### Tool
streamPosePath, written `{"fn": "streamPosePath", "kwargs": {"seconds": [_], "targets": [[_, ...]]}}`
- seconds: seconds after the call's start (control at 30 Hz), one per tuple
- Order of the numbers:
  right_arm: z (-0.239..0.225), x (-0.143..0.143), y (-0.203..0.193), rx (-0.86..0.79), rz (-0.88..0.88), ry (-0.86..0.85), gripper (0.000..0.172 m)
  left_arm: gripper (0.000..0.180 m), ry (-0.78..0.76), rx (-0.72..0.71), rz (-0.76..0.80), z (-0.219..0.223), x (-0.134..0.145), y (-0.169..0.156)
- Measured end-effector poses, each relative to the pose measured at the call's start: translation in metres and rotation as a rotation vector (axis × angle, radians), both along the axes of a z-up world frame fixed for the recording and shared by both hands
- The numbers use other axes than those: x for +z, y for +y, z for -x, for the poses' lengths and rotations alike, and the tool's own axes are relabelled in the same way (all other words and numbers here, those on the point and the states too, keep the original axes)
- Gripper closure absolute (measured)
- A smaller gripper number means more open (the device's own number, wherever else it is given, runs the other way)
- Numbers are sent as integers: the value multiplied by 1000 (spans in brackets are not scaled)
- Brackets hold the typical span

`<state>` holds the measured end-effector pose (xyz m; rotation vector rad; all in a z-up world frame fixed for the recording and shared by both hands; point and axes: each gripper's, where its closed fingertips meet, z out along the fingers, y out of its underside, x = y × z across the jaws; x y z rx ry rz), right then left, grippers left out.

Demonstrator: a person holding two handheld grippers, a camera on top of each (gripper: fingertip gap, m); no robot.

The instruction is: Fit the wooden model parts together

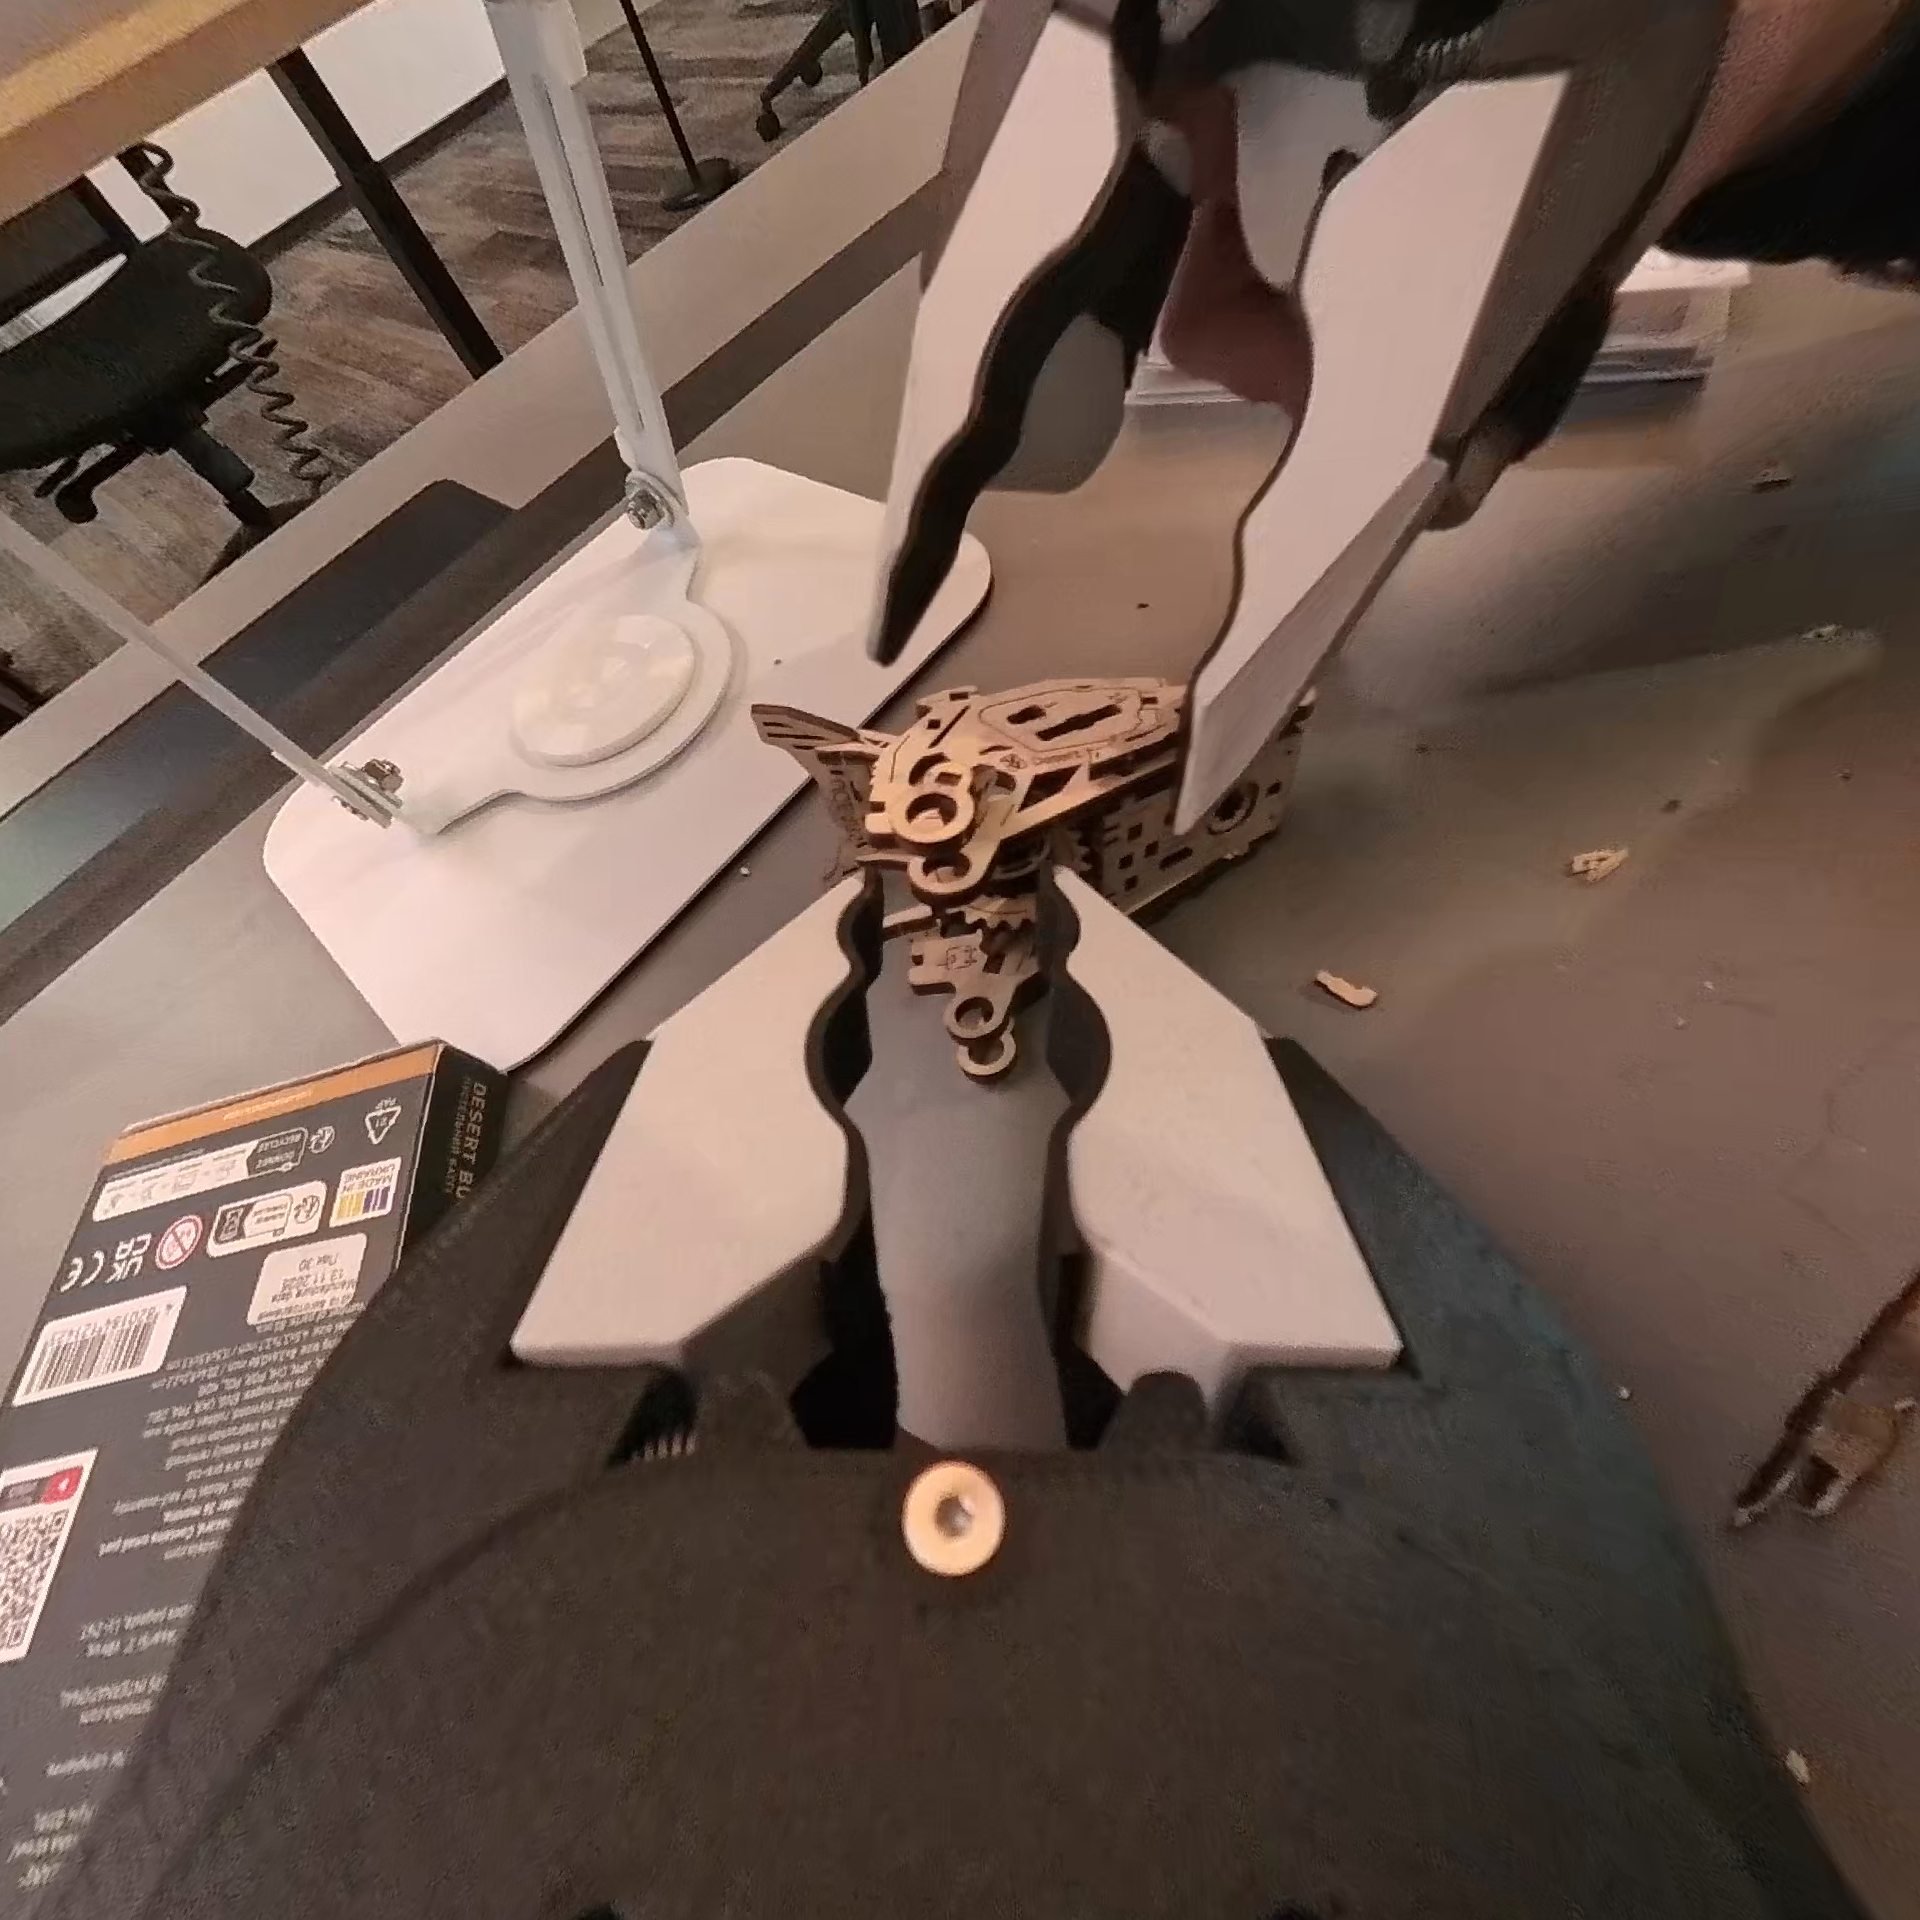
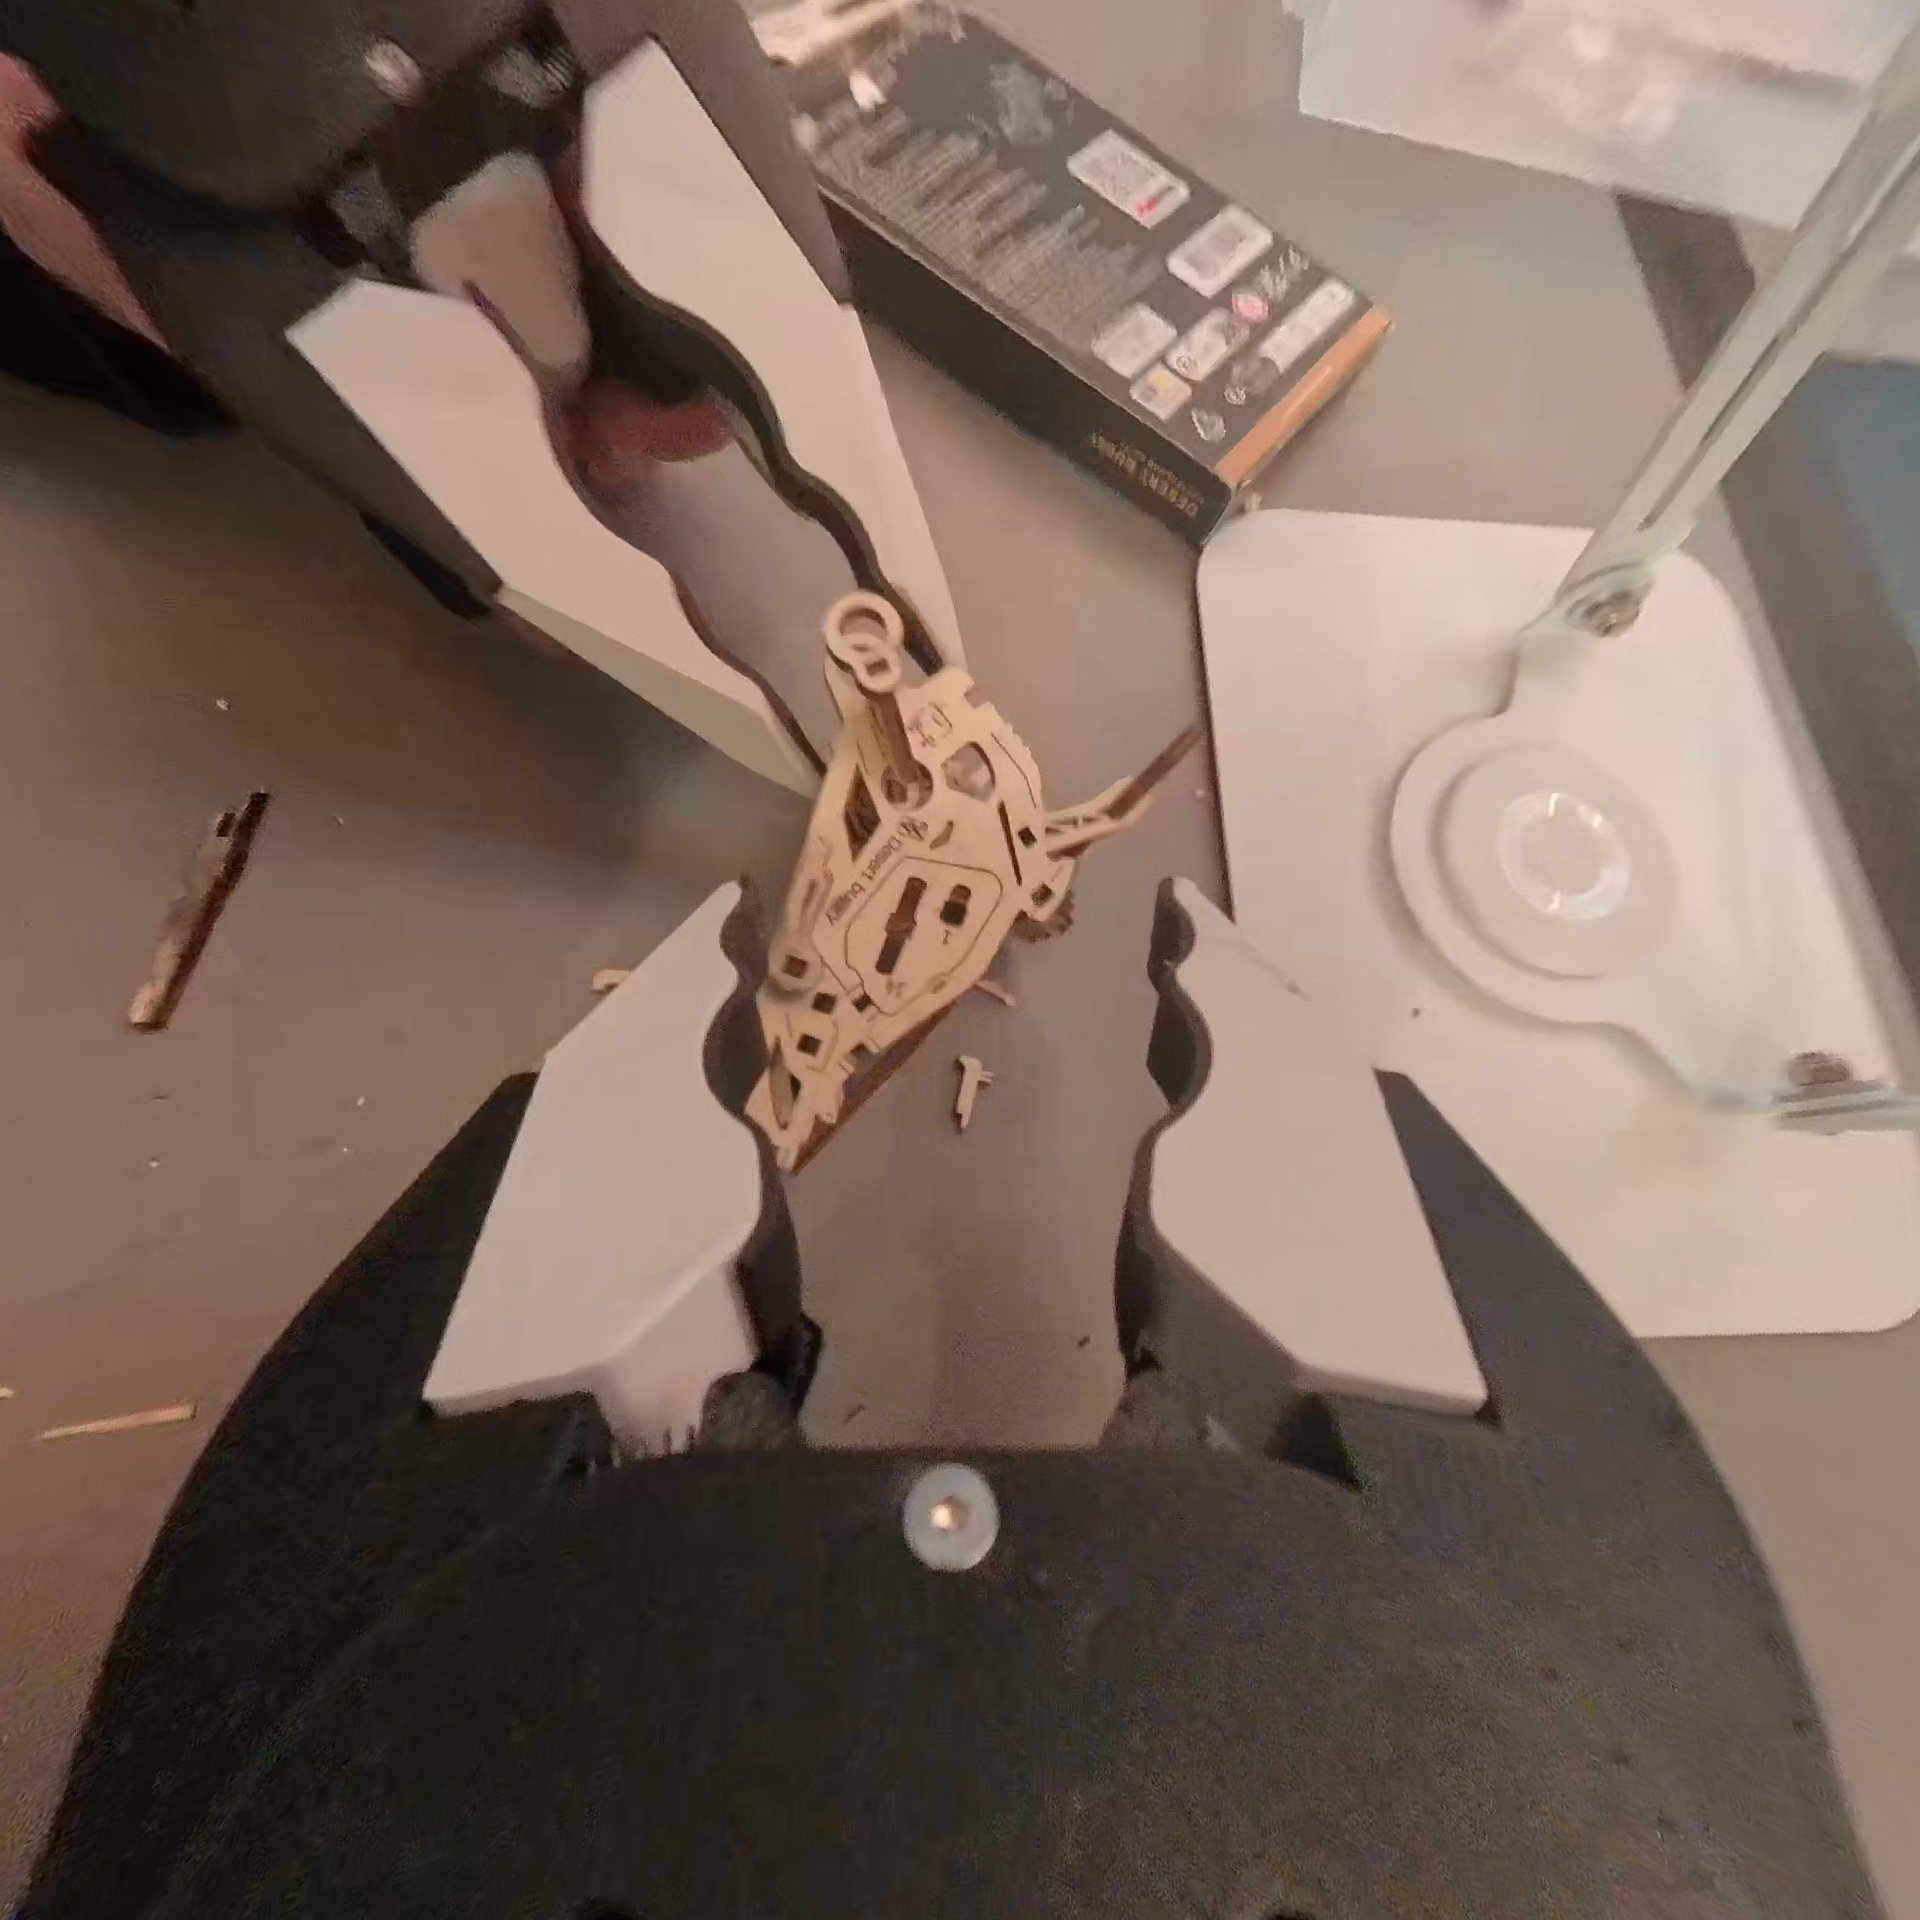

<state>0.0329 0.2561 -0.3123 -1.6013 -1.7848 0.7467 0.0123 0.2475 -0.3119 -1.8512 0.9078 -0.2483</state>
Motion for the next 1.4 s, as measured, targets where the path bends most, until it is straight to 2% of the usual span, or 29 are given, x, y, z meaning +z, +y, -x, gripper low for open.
{"fn": "streamPosePath", "kwargs": {"seconds": [0.13,0.4,0.67,0.87,1.0,1.4], "targets": [[1,-4,-8,26,112,28,112,153,2,-1,0,0,0,0],[3,-5,-8,23,158,57,115,140,-30,-24,3,-1,3,-2],[3,-5,-9,28,177,75,115,132,-24,-96,-74,-7,11,-4],[4,-5,-11,31,183,82,115,140,78,-151,-167,-9,14,1],[3,-5,-9,29,184,85,115,148,87,-180,-167,-11,13,1],[3,-5,-10,44,196,101,116,151,81,-184,-169,-9,12,-2]]}}
